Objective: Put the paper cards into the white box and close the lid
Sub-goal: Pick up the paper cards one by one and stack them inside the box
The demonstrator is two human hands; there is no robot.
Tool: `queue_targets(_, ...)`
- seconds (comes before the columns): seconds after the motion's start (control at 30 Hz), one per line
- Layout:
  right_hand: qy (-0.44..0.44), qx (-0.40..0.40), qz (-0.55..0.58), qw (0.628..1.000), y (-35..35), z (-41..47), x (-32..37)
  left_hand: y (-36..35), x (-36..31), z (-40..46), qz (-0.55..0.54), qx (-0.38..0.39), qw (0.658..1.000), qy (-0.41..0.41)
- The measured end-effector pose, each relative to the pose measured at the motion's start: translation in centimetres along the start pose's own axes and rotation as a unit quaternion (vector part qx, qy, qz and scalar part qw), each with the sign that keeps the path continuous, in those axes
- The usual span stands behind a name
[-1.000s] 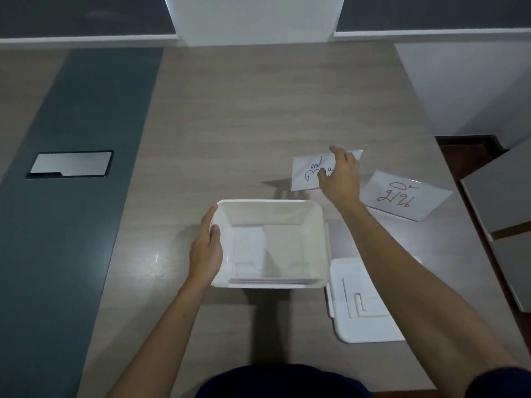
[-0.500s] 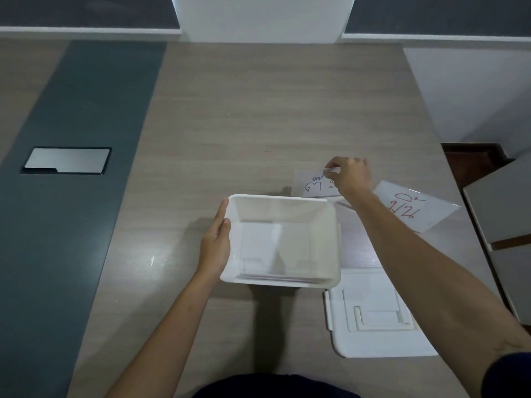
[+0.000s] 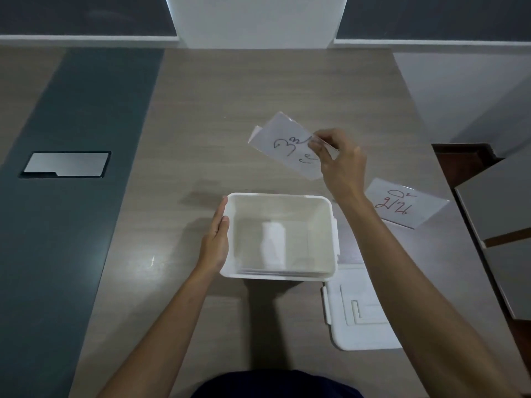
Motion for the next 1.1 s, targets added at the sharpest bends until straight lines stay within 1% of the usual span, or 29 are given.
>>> queue_targets(0.07, 0.007, -0.014, 0.028, 0.999, 1.0, -1.1, 1.7, -0.1, -0.1, 0.0, -0.008, -0.003, 1.0, 0.003)
queue_targets(0.13, 0.016, -0.01, 0.033, 0.999, 1.6, -2.7, 2.8, -0.2, -0.2, -0.1, -0.018, -0.004, 1.0, 0.002)
queue_targets(0.23, 0.022, 0.038, 0.009, 0.999, 1.9, -5.4, 3.3, -0.2, -0.1, 0.0, -0.044, -0.007, 0.999, 0.002)
queue_targets(0.33, 0.048, 0.086, -0.041, 0.994, 1.6, -8.3, 2.8, -0.2, 0.0, 0.1, -0.054, -0.002, 0.999, -0.004)
queue_targets(0.37, 0.053, 0.105, -0.056, 0.992, 1.4, -9.1, 2.5, -0.2, 0.1, 0.1, -0.055, -0.003, 0.998, -0.003)
queue_targets(0.43, 0.042, 0.167, -0.08, 0.982, 0.6, -10.6, 1.7, -0.1, 0.2, 0.2, -0.055, 0.0, 0.998, -0.004)
queue_targets(0.5, 0.032, 0.24, -0.102, 0.965, -0.3, -12.0, 1.0, 0.0, 0.2, 0.2, -0.048, 0.004, 0.999, -0.01)
queue_targets(0.57, 0.031, 0.292, -0.111, 0.949, -1.2, -13.3, 0.6, 0.0, 0.2, 0.2, -0.05, 0.006, 0.999, -0.014)
queue_targets(0.8, 0.0, 0.406, -0.111, 0.907, -2.9, -16.3, -0.7, 0.0, 0.3, 0.2, -0.053, 0.005, 0.998, -0.019)
queue_targets(0.87, -0.012, 0.421, -0.096, 0.902, -2.9, -16.7, -1.0, 0.0, 0.3, 0.3, -0.054, 0.004, 0.998, -0.019)
queue_targets(0.97, -0.029, 0.421, -0.07, 0.904, -2.9, -16.7, -1.4, 0.1, 0.3, 0.2, -0.052, 0.002, 0.999, -0.017)
queue_targets(1.03, -0.04, 0.406, -0.059, 0.911, -2.7, -16.3, -1.7, 0.0, 0.2, 0.1, -0.049, 0.001, 0.999, -0.019)
queue_targets(1.1, -0.039, 0.368, -0.053, 0.928, -2.4, -15.4, -2.0, 0.0, 0.2, 0.2, -0.045, 0.002, 0.999, -0.018)
Point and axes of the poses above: each hand's wrist, its own z-axis towards the middle knuckle, its own y-axis out of the back of the hand, x = y × z, the point moved 3 cm from there along z, towards the middle knuckle, and after that the axes turned 8 degrees about -z, right-handed, at the moved point
